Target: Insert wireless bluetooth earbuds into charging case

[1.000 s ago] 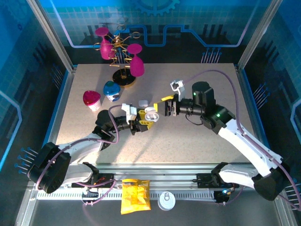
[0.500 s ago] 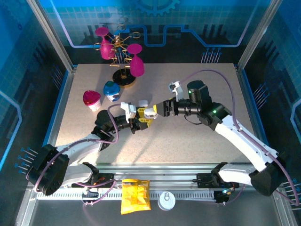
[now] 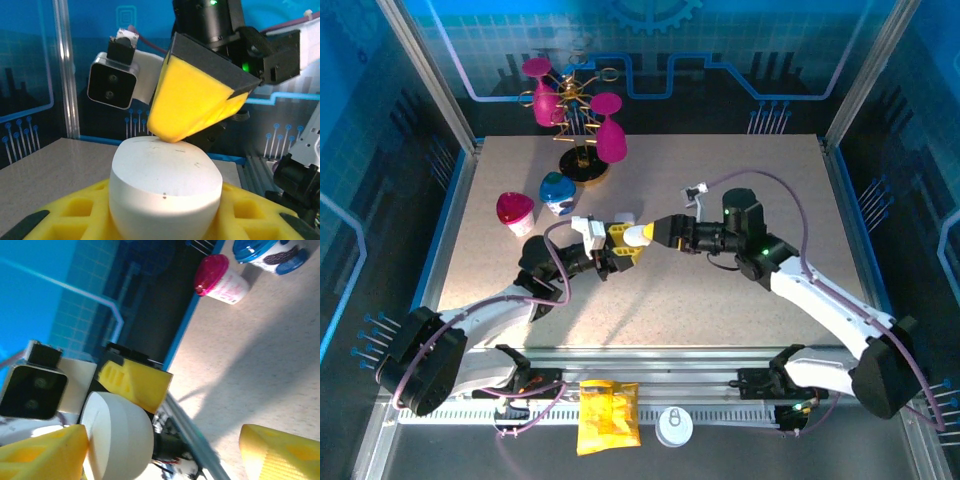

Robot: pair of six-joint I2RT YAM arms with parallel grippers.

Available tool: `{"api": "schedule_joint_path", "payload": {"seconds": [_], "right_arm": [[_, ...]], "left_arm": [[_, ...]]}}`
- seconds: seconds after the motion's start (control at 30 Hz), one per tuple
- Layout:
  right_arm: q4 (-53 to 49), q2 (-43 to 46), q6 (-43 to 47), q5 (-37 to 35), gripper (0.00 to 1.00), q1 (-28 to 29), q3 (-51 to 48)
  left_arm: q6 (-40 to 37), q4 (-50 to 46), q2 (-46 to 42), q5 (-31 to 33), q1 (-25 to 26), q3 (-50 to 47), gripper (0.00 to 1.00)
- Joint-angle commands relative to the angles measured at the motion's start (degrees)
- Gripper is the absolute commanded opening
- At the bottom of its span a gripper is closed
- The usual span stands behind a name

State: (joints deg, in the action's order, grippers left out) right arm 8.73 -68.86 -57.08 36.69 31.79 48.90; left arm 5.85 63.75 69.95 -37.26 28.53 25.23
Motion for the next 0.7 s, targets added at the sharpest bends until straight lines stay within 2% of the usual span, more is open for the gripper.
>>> {"api": "schedule_joint_path", "payload": {"seconds": [0.0, 0.1, 0.33, 0.47, 0.57, 0.67], "right_arm": [[19.5, -2.4, -15.0, 6.4, 0.75, 0.3, -4.1], [26.0, -3.7, -19.2, 6.8, 0.69, 1.0, -6.3], [29.5, -5.0, -21.8, 6.7, 0.32, 1.5, -8.0], [28.7, -4.9, -21.4, 6.7, 0.17, 1.3, -7.9], [27.8, -4.8, -20.6, 6.6, 0.14, 1.2, -7.7], [27.0, -4.3, -19.6, 5.9, 0.14, 0.5, -7.9]], "left_arm": [[-1.8, 4.1, -0.5, 2.3, -0.1, -0.7, 0.33], [-2.2, 4.3, -0.3, 3.1, -0.2, -0.8, 0.33], [-2.2, 4.8, 0.0, 3.0, -0.2, -0.9, 0.33], [-2.3, 4.7, -0.1, 3.1, -0.2, -1.1, 0.34], [-2.3, 4.6, -0.2, 3.2, -0.2, -1.2, 0.38], [-2.8, 4.2, -0.3, 3.5, -0.2, -1.3, 0.5]]}}
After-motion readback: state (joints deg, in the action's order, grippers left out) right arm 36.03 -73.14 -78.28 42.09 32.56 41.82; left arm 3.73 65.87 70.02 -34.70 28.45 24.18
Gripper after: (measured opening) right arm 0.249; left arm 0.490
